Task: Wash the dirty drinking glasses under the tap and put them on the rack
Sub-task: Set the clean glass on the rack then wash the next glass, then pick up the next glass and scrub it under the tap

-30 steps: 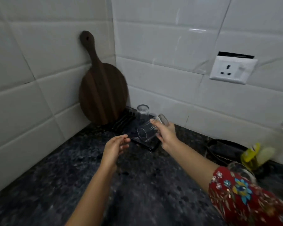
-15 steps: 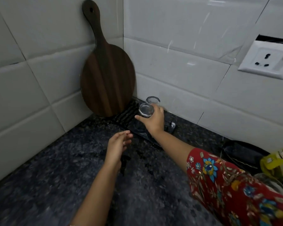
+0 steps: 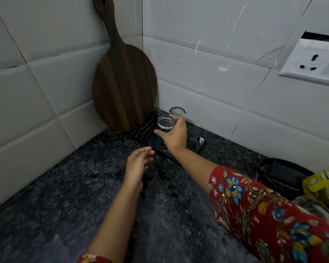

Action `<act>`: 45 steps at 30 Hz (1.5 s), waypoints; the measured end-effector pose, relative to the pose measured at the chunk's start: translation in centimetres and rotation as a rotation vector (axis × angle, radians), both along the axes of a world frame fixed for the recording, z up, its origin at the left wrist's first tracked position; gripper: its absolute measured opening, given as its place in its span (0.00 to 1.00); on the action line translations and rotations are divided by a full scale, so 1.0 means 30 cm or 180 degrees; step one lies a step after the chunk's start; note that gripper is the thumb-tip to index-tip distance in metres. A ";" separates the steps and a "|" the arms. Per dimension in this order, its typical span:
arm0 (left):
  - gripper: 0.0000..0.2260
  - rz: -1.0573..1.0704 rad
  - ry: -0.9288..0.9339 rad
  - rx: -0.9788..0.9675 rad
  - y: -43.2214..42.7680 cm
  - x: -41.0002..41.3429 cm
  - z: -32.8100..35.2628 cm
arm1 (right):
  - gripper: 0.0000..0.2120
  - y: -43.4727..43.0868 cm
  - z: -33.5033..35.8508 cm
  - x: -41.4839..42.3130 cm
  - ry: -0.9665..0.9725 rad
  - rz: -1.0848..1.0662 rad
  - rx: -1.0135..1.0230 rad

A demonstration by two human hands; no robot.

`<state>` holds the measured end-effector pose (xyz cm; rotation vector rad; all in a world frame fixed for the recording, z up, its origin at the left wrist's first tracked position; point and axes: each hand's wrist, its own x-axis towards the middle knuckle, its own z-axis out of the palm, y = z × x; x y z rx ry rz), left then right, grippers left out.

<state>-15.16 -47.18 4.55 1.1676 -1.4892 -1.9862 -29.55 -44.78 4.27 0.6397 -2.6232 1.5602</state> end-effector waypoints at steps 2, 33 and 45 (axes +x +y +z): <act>0.09 -0.0005 0.0030 -0.0006 0.002 -0.002 0.008 | 0.35 -0.002 0.002 0.000 -0.0038 0.0021 0.0020; 0.10 -0.1774 0.0543 -0.0076 0.883 0.081 0.175 | 0.05 1.328 0.178 0.362 -0.1087 -0.0264 -0.0692; 0.10 -0.2144 0.0046 0.0168 1.108 0.065 0.104 | 0.42 1.626 -0.123 0.207 -0.1100 -0.1437 -0.0340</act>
